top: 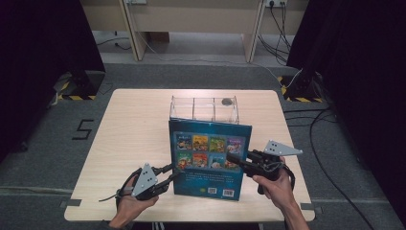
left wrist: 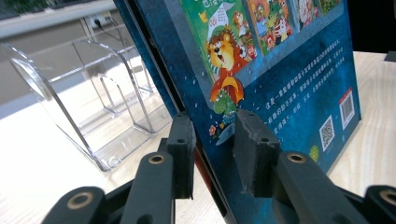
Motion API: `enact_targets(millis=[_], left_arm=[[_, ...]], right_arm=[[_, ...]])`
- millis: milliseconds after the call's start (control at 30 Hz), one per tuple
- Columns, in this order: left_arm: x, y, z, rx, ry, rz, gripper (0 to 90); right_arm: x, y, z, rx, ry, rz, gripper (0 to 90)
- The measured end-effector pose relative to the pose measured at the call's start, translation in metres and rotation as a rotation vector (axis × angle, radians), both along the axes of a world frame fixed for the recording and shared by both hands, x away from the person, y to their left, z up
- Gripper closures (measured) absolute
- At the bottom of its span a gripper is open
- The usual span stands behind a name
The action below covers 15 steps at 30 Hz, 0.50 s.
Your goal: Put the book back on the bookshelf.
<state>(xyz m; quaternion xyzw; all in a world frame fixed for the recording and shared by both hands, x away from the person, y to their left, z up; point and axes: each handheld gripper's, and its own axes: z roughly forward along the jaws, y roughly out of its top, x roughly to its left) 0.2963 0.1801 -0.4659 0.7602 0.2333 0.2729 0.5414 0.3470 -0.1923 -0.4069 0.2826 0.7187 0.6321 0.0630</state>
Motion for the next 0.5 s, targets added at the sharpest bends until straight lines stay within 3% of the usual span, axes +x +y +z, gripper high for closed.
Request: enact_targets(millis=[67, 133, 167, 300, 367, 433, 467, 500], left_arm=[[-0.005, -0.001, 0.000, 0.028, -0.042, 0.009, 68.2], [-0.006, 0.000, 0.000, 0.029, -0.049, 0.010, 68.2], [-0.007, 0.000, -0.001, 0.030, -0.053, 0.012, 68.2], [-0.008, 0.001, -0.001, 0.035, -0.054, 0.011, 69.0], [-0.008, 0.003, -0.003, 0.050, -0.035, 0.032, 73.4], [-0.007, 0.005, -0.005, 0.047, -0.020, 0.042, 76.8], [-0.006, 0.004, -0.008, 0.018, 0.031, 0.009, 79.7], [-0.006, 0.004, -0.008, 0.018, 0.031, 0.009, 79.4]], right_arm=[[-0.006, 0.000, -0.007, -0.017, -0.014, 0.020, 65.0], [-0.009, 0.001, -0.009, -0.027, -0.010, 0.027, 65.1], [-0.015, 0.006, -0.016, -0.069, -0.011, 0.056, 65.5], [-0.020, 0.009, -0.023, -0.084, -0.003, 0.080, 67.7], [-0.026, 0.011, -0.032, -0.119, -0.001, 0.090, 70.6], [-0.028, 0.011, -0.035, -0.118, 0.000, 0.095, 73.0], [-0.032, 0.010, -0.042, -0.115, 0.006, 0.105, 76.7], [-0.032, 0.010, -0.042, -0.115, 0.006, 0.105, 76.7]])
